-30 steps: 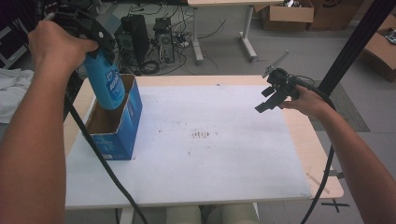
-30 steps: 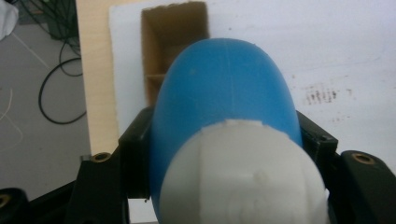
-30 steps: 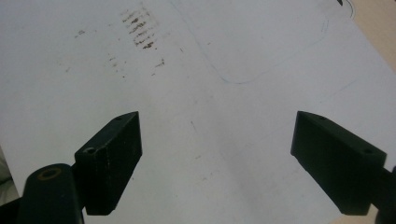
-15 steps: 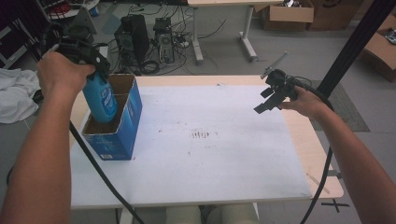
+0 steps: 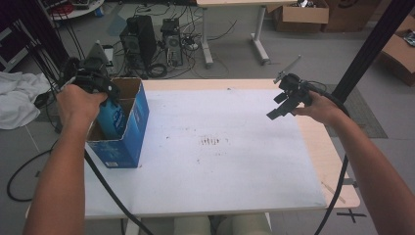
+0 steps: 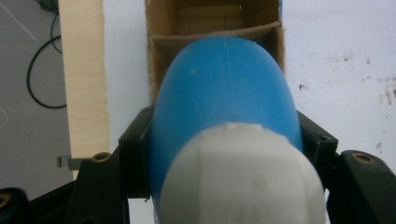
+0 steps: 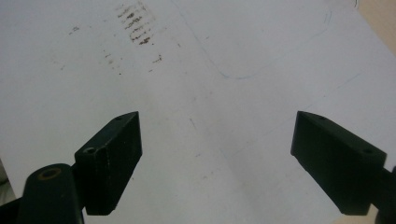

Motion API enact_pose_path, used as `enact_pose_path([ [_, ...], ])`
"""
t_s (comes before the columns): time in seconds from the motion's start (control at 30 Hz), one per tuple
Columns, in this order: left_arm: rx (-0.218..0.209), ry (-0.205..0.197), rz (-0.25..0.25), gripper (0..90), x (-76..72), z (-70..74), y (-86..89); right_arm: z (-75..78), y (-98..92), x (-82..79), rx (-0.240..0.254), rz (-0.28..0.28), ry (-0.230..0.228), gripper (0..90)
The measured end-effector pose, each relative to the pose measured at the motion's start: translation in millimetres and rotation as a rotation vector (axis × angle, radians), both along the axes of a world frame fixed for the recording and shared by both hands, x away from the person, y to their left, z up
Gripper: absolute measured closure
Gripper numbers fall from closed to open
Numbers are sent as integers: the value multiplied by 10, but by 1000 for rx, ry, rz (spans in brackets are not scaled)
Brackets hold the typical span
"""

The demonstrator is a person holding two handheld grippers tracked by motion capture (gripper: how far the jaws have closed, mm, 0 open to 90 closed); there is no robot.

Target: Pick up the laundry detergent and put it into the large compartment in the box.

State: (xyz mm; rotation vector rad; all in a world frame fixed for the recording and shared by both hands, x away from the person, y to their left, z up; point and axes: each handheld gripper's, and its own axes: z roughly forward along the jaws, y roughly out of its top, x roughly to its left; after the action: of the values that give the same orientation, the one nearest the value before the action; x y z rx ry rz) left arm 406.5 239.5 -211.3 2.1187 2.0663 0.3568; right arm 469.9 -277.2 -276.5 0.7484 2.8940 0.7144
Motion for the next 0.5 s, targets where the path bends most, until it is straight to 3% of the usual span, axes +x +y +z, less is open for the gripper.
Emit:
enact_pose_path([
  [0.5,10,36,-18,380,48,-425,-42,-12,-9,12,-7,-6,3,162],
])
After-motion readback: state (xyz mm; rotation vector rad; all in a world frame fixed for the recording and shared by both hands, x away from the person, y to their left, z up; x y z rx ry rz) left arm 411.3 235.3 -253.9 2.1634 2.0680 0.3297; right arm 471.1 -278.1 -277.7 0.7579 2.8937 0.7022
